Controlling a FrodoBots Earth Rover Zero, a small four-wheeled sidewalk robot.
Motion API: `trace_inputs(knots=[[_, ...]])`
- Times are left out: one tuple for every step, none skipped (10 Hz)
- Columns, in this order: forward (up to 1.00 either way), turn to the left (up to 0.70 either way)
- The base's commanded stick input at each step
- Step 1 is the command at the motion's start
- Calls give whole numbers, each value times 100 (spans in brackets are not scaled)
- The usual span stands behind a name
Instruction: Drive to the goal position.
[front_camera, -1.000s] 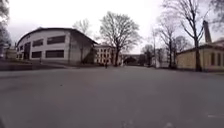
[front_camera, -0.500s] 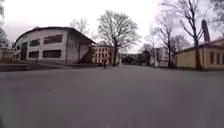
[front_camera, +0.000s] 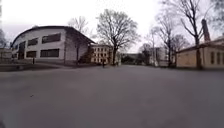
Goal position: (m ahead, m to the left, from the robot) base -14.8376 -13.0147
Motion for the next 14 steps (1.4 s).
trace_inputs(knots=[[100, 0], [85, 0], [13, 0], [0, -8], [0, -80], [0, -100], [0, -100], [0, -100], [0, -100], [0, -100], [0, -100], [0, -100], [0, -100], [0, -100]])
